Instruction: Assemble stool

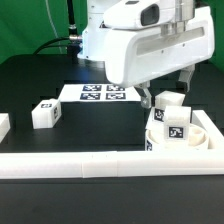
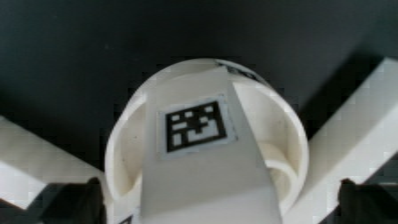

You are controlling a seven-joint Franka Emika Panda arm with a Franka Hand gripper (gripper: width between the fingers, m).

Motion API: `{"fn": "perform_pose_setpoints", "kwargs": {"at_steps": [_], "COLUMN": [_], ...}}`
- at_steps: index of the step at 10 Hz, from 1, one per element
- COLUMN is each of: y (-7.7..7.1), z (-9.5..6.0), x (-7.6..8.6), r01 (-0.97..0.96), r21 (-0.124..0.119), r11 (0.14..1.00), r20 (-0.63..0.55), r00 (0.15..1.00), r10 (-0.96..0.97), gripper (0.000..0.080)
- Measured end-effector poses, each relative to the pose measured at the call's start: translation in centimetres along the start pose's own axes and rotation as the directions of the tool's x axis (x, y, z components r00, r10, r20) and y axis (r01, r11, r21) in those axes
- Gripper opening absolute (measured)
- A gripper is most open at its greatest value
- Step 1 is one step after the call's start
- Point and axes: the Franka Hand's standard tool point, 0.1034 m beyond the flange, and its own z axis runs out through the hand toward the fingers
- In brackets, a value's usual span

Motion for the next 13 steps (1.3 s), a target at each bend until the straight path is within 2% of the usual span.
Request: {"fn": "perform_pose_setpoints", "kwargs": {"at_steps": [3, 4, 5, 6, 7, 9, 11, 13], "y": [-0.26, -0.27, -0.15, 0.15, 0.2, 0.24, 0.29, 0.63], "z": [0.39, 0.4, 0.39, 0.37, 0.37, 0.37, 0.42, 0.47], "x": [-0.03, -0.02, -0.11, -0.33, -0.37, -0.39, -0.39, -0.17], "r01": [-0.003, -0.01, -0.012, -0.019, -0.034, -0.08, -0.238, -0.433], "r21": [0.004, 0.004, 0.004, 0.003, 0.003, 0.003, 0.003, -0.024], "r11": [1.0, 1.0, 1.0, 1.0, 0.999, 0.997, 0.971, 0.901], "r20": [0.005, 0.005, 0.005, 0.005, 0.005, 0.005, 0.004, -0.043], "r00": [1.0, 1.0, 1.0, 1.0, 0.999, 0.997, 0.971, 0.901], "r10": [0.002, 0.01, 0.012, 0.019, 0.034, 0.08, 0.238, 0.432], "gripper": [0.0649, 0.0551, 0.0416, 0.0416, 0.0335, 0.0335, 0.0335, 0.0337]}}
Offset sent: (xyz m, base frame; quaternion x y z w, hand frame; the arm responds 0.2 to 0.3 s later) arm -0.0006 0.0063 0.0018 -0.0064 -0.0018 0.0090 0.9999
